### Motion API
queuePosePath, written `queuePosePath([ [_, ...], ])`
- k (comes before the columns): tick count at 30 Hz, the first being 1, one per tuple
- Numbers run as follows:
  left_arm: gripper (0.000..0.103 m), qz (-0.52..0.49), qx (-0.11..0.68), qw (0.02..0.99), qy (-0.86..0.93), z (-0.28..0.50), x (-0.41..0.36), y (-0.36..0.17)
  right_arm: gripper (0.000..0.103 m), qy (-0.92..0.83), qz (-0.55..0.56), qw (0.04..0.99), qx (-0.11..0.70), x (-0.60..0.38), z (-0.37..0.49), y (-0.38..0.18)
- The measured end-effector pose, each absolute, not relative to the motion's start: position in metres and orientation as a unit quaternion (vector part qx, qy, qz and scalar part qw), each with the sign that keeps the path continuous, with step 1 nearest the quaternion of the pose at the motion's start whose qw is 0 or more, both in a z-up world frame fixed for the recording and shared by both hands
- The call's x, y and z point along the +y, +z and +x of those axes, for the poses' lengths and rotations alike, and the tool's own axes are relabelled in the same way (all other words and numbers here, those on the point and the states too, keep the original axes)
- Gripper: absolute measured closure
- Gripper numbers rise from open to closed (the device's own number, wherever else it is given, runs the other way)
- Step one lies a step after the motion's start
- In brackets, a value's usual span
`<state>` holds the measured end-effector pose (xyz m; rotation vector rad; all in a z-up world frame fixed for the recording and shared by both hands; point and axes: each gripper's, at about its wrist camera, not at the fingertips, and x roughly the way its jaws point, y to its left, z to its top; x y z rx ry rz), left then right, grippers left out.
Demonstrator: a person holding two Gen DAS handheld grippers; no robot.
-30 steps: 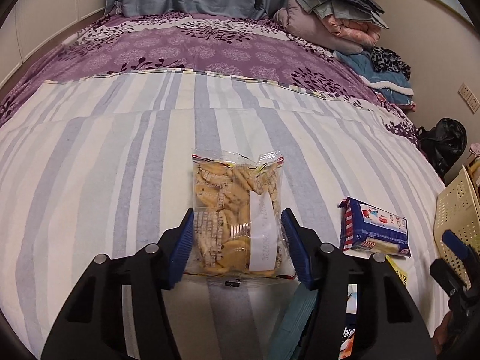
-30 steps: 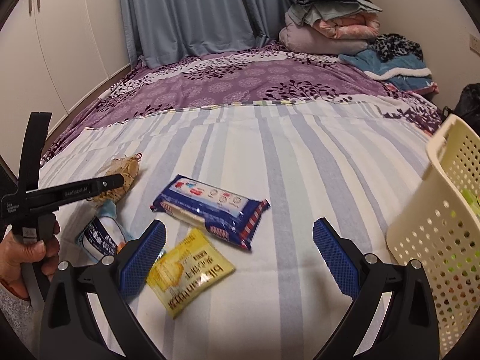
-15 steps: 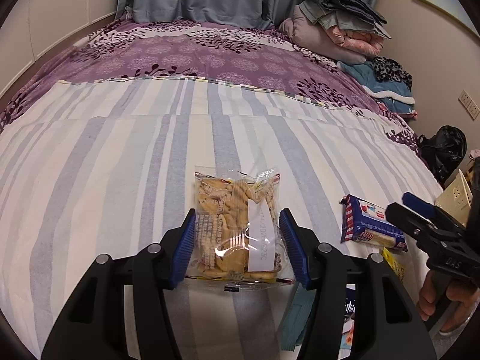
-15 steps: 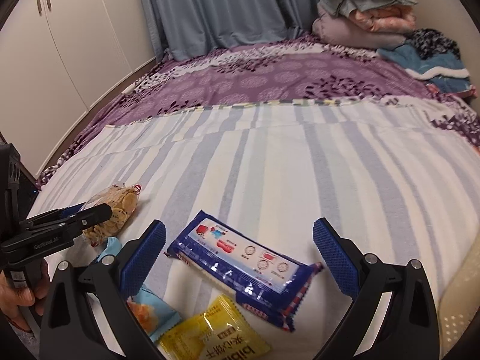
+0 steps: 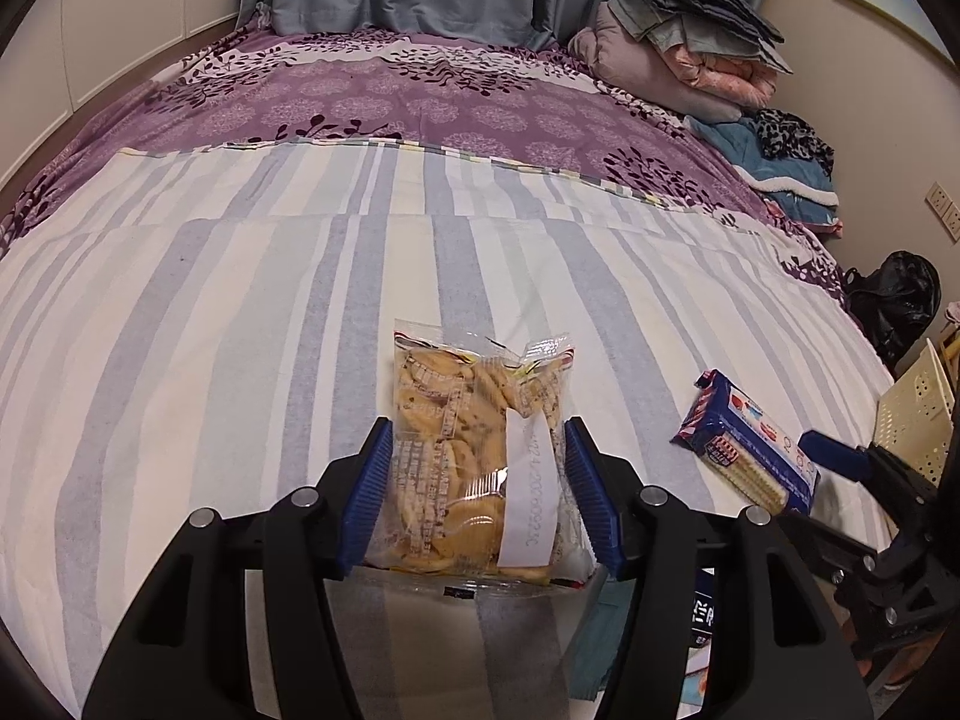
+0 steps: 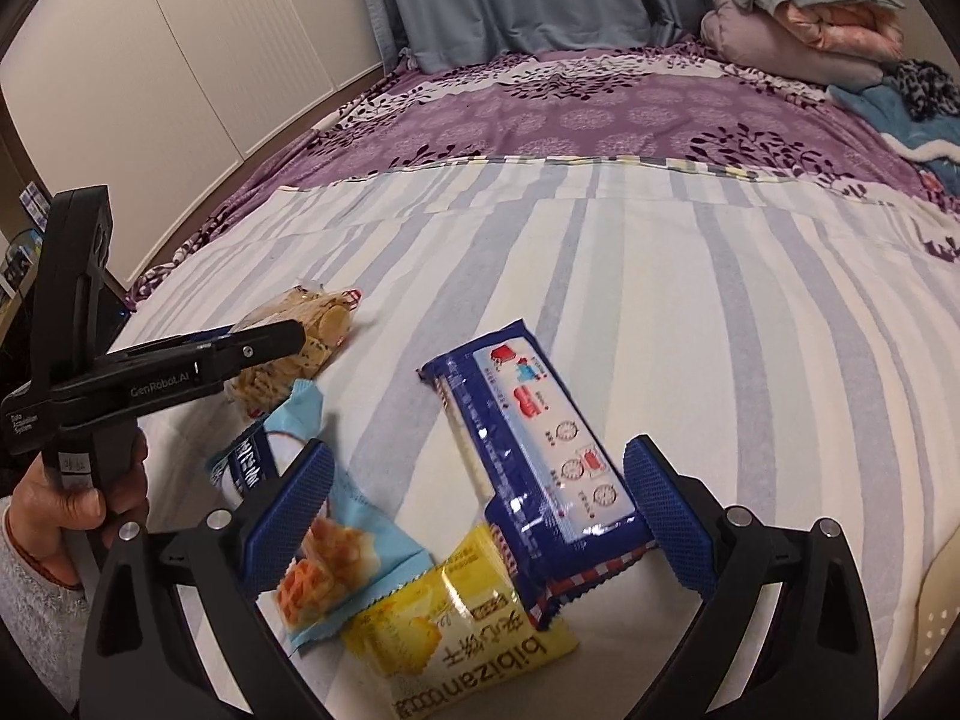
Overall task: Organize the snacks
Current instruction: 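Grasp the clear cookie bag with the left tool while the right tool grasps the blue wafer packet, then carry the blue wafer packet into the basket with the right tool while the left tool holds the cookie bag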
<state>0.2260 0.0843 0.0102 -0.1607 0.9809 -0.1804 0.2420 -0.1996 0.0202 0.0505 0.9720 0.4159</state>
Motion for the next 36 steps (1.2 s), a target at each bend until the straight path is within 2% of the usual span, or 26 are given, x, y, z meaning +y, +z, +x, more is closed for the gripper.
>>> queuePosePath([
  [2, 0.044, -0.071, 0.472, 0.874, -0.086, 0.230, 0.080, 0.006, 0.021, 0.192, 0.004, 0.865, 0.464, -0.194, 0.249, 0.018],
  [10, 0.045, -0.056, 0.472, 0.876, -0.084, 0.237, 0.073, 0.001, 0.044, 0.168, -0.044, 0.863, 0.475, -0.185, 0.258, 0.008],
  [16, 0.048, -0.045, 0.465, 0.880, -0.081, 0.230, 0.069, 0.004, 0.056, 0.149, -0.039, 0.866, 0.475, -0.189, 0.249, 0.013],
  [36, 0.048, -0.040, 0.396, 0.911, -0.106, 0.177, 0.050, 0.085, 0.058, 0.101, -0.016, 0.909, 0.405, -0.223, 0.192, 0.090],
])
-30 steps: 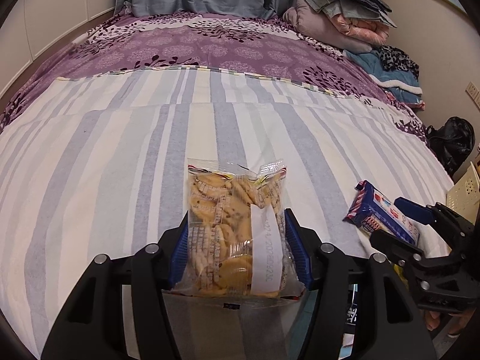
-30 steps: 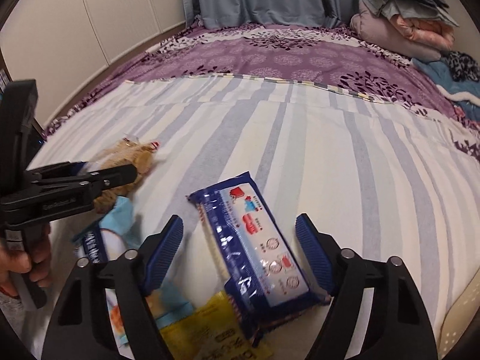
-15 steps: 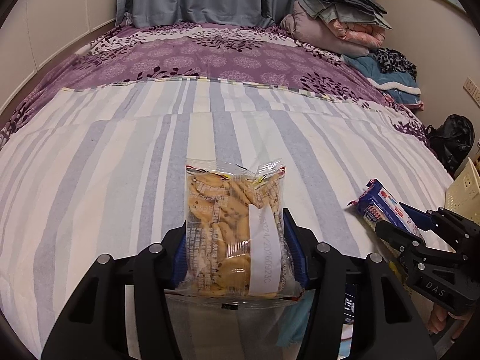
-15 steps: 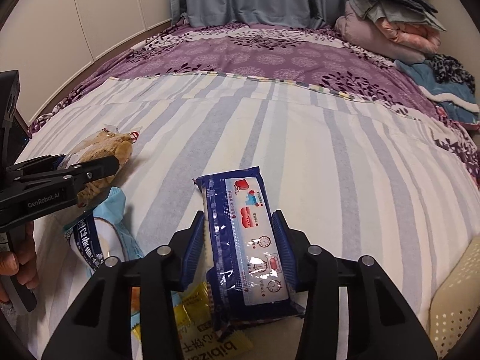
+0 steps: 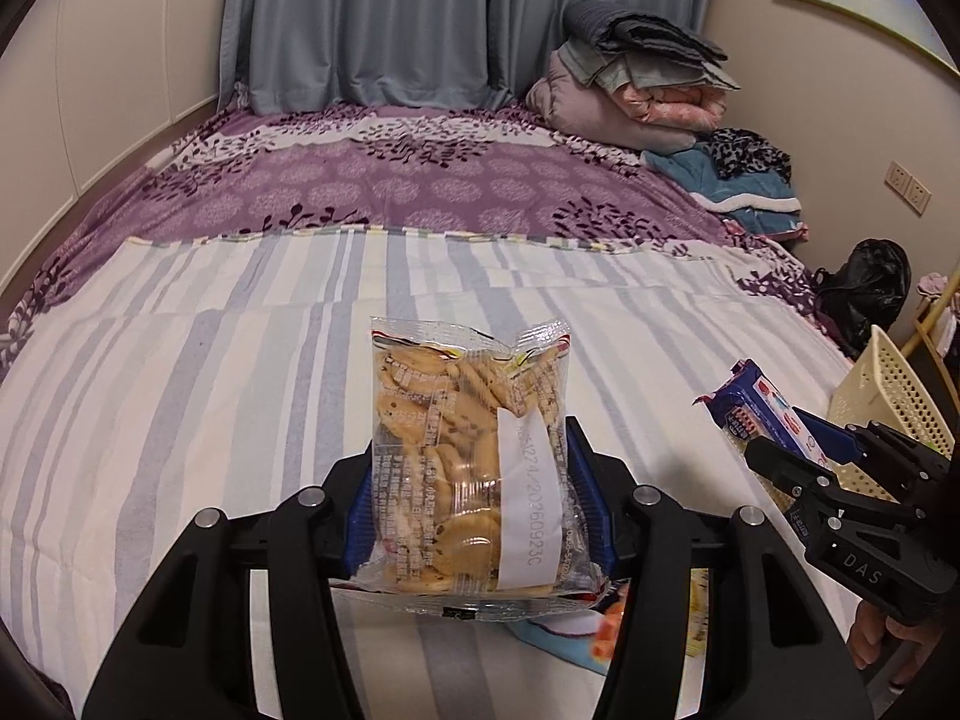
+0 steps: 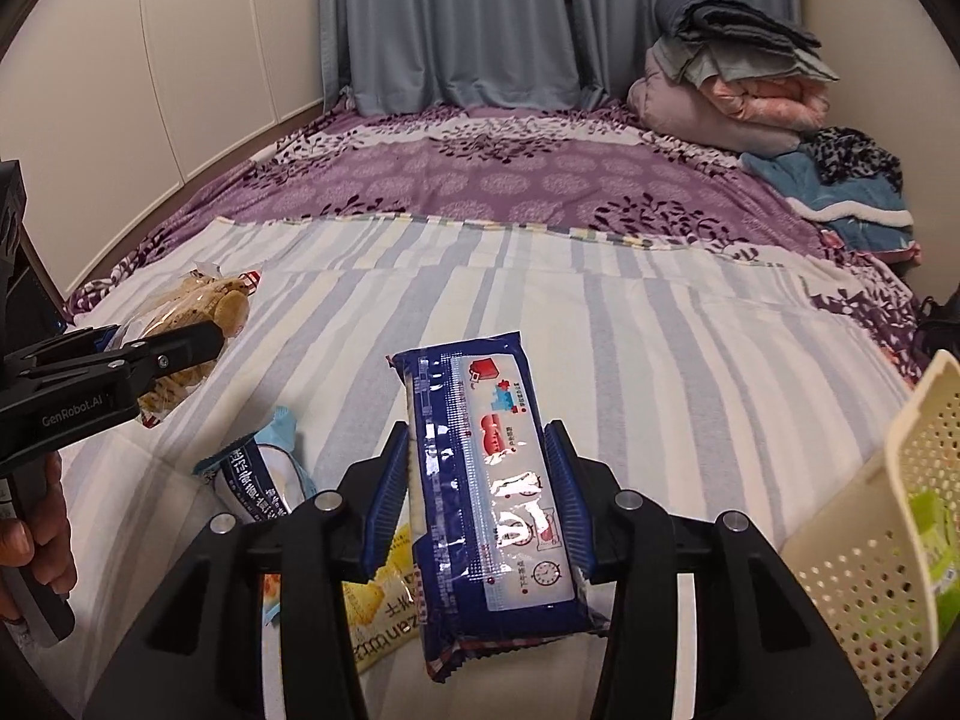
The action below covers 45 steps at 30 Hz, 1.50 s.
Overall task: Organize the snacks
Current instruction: 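Carry the blue wafer packet into the basket with the right tool while the left tool holds the cookie bag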
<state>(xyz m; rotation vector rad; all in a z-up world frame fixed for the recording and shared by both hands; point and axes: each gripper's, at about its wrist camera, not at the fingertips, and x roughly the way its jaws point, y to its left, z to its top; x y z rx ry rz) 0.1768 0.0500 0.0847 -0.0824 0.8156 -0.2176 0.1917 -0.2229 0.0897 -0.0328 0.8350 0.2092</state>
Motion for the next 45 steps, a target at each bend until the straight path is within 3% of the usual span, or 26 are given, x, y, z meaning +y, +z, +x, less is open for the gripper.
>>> queuePosePath([
  [25, 0.048, 0.030, 0.328, 0.923, -0.199, 0.098, -0.062, 0.167, 0.058, -0.017, 0.059, 0.946, 0.318, -0.358, 0.104, 0.154],
  [45, 0.048, 0.087, 0.315, 0.908, -0.263, 0.072, -0.155, 0.181, 0.057, -0.132, 0.110, 0.939, 0.298, -0.473, 0.040, 0.144],
])
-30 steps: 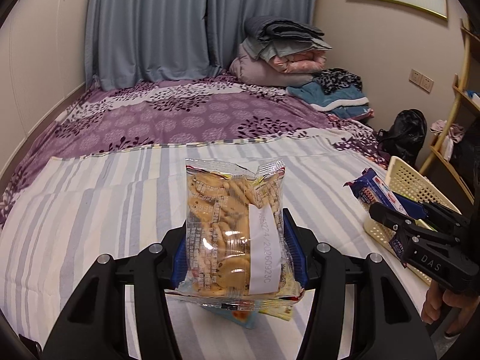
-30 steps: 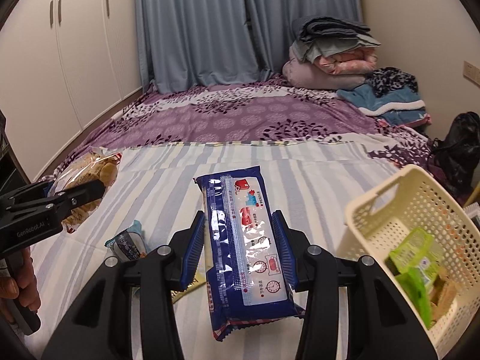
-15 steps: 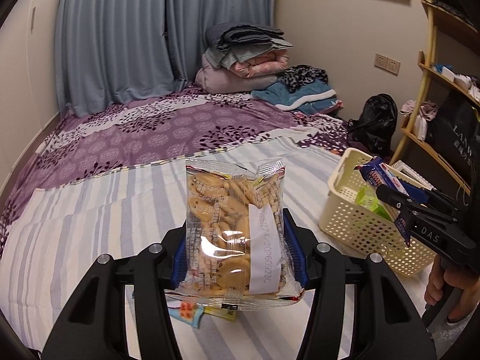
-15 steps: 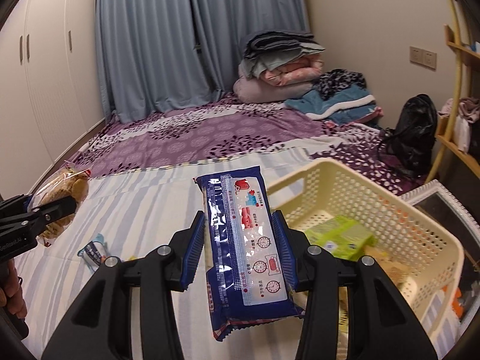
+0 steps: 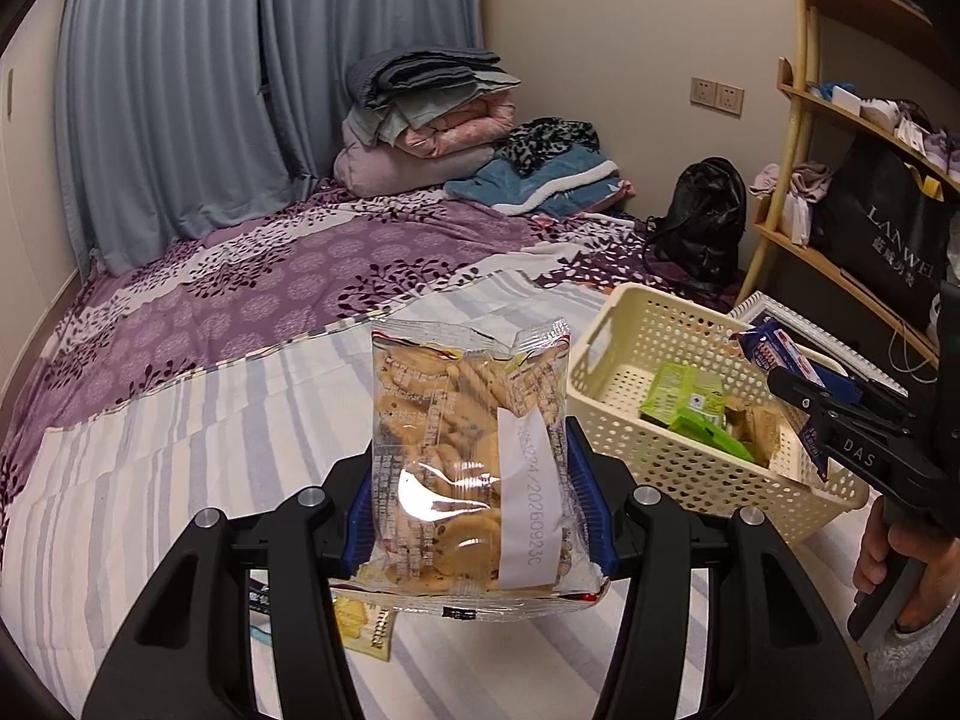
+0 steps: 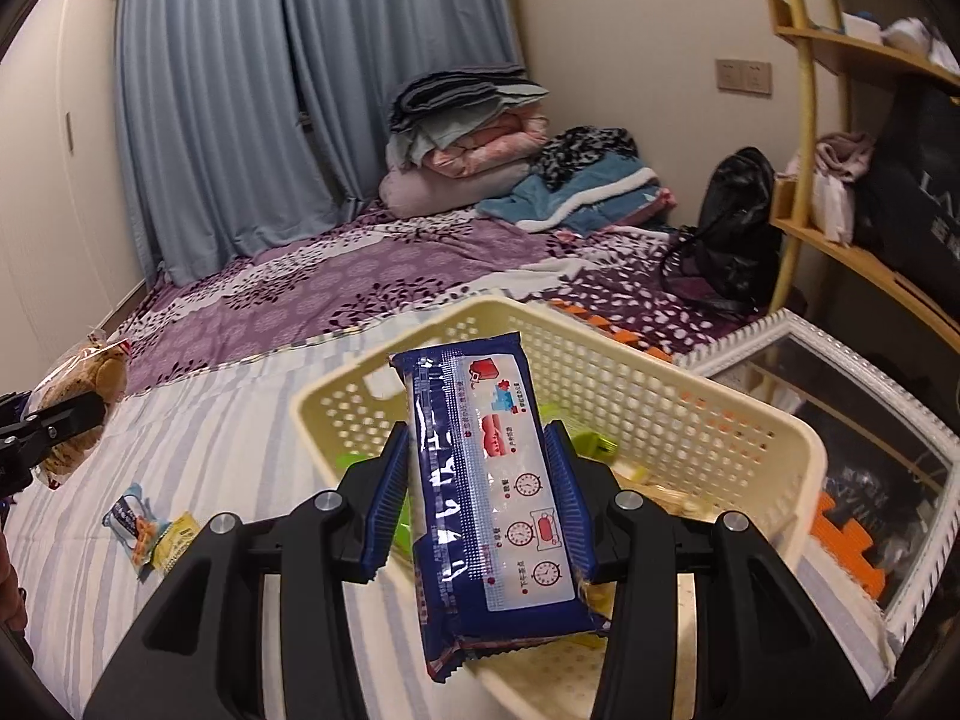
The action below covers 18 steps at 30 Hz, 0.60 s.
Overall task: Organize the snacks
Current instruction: 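Carry the blue wafer packet into the basket with the right tool while the left tool holds the cookie bag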
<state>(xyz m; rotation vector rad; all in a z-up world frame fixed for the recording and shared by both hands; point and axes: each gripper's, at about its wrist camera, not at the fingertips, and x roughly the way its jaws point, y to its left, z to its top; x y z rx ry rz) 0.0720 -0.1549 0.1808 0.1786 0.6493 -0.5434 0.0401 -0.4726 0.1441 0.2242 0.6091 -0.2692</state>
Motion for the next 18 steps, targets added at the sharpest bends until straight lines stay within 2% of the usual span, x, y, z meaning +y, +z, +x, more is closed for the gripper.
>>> queuePosePath([
  [3, 0.048, 0.094, 0.314, 0.905, -0.272, 0.070, -0.169, 0.181, 0.056, -0.148, 0.127, 0.935, 0.295, -0.490, 0.032, 0.139],
  [4, 0.048, 0.096, 0.314, 0.904, -0.275, 0.069, -0.173, 0.181, 0.051, -0.153, 0.132, 0.934, 0.295, -0.495, 0.029, 0.138],
  [5, 0.048, 0.099, 0.314, 0.902, -0.278, 0.069, -0.178, 0.181, 0.037, -0.158, 0.138, 0.932, 0.295, -0.499, 0.026, 0.136],
  [7, 0.048, 0.104, 0.314, 0.900, -0.285, 0.068, -0.188, 0.181, 0.030, -0.165, 0.144, 0.931, 0.293, -0.506, 0.022, 0.133],
  [18, 0.048, 0.124, 0.318, 0.883, -0.324, 0.067, -0.241, 0.178, 0.030, -0.170, 0.162, 0.928, 0.290, -0.519, 0.006, 0.124],
])
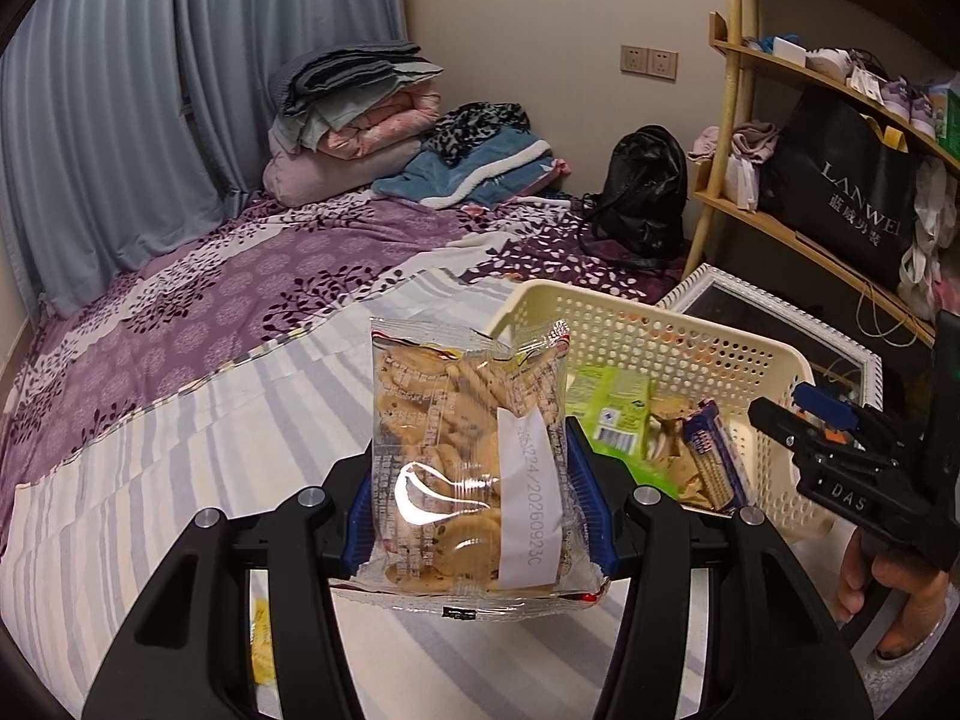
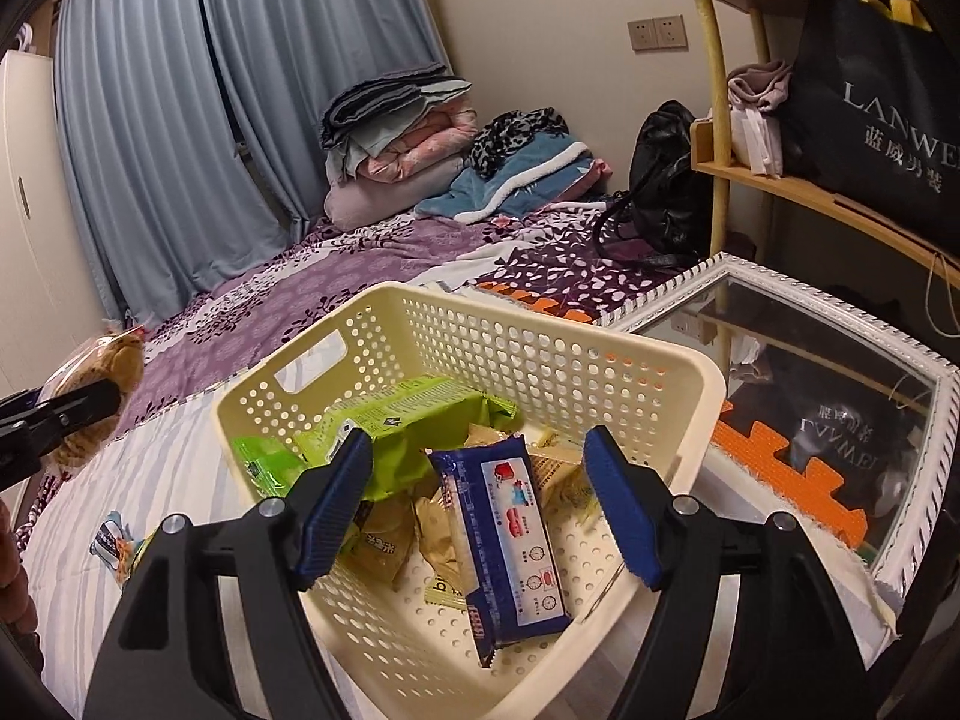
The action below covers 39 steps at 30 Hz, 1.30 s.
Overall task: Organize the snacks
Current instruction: 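Carry the blue wafer packet into the basket with the right tool while the left tool holds the cookie bag, then lower the clear cookie bag into the basket and open the left tool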
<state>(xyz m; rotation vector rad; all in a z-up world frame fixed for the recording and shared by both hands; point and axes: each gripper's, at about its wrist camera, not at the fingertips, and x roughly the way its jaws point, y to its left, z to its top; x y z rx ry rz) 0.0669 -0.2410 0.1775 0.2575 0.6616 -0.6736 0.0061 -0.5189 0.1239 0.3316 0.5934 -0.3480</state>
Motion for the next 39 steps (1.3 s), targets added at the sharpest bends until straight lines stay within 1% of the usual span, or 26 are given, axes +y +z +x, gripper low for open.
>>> queuePosePath([
  [3, 0.048, 0.128, 0.318, 0.877, -0.337, 0.067, -0.257, 0.176, 0.030, -0.176, 0.151, 0.929, 0.288, -0.520, 0.005, 0.125],
  [5, 0.048, 0.133, 0.318, 0.872, -0.348, 0.065, -0.271, 0.175, 0.025, -0.184, 0.140, 0.930, 0.286, -0.519, 0.004, 0.125],
  [6, 0.048, 0.135, 0.318, 0.870, -0.353, 0.065, -0.276, 0.175, 0.024, -0.188, 0.136, 0.930, 0.286, -0.519, 0.004, 0.125],
  [12, 0.048, 0.139, 0.324, 0.855, -0.380, 0.062, -0.307, 0.168, 0.023, -0.198, 0.138, 0.926, 0.289, -0.527, 0.002, 0.122],
  [13, 0.046, 0.139, 0.327, 0.852, -0.385, 0.062, -0.312, 0.166, 0.023, -0.200, 0.140, 0.926, 0.290, -0.528, 0.001, 0.122],
  [14, 0.037, 0.138, 0.329, 0.849, -0.390, 0.062, -0.316, 0.164, 0.023, -0.201, 0.142, 0.925, 0.290, -0.530, 0.000, 0.121],
  [15, 0.019, 0.137, 0.329, 0.848, -0.391, 0.061, -0.319, 0.163, 0.023, -0.202, 0.143, 0.924, 0.290, -0.532, -0.001, 0.121],
  [16, 0.012, 0.136, 0.327, 0.851, -0.387, 0.060, -0.320, 0.162, 0.023, -0.204, 0.144, 0.924, 0.290, -0.533, -0.001, 0.121],
  [17, 0.010, 0.135, 0.323, 0.854, -0.385, 0.059, -0.321, 0.162, 0.023, -0.205, 0.145, 0.924, 0.290, -0.535, -0.001, 0.120],
  [28, 0.009, 0.138, 0.332, 0.857, -0.369, 0.059, -0.307, 0.159, 0.022, -0.205, 0.145, 0.925, 0.285, -0.530, -0.001, 0.125],
  [31, 0.009, 0.137, 0.330, 0.860, -0.365, 0.058, -0.301, 0.161, 0.016, -0.205, 0.143, 0.927, 0.280, -0.526, -0.002, 0.127],
  [35, 0.006, 0.135, 0.328, 0.863, -0.360, 0.057, -0.291, 0.162, 0.016, -0.203, 0.138, 0.929, 0.278, -0.520, -0.002, 0.132],
  [39, 0.006, 0.132, 0.328, 0.866, -0.353, 0.057, -0.281, 0.163, 0.015, -0.200, 0.134, 0.930, 0.277, -0.514, 0.000, 0.136],
])
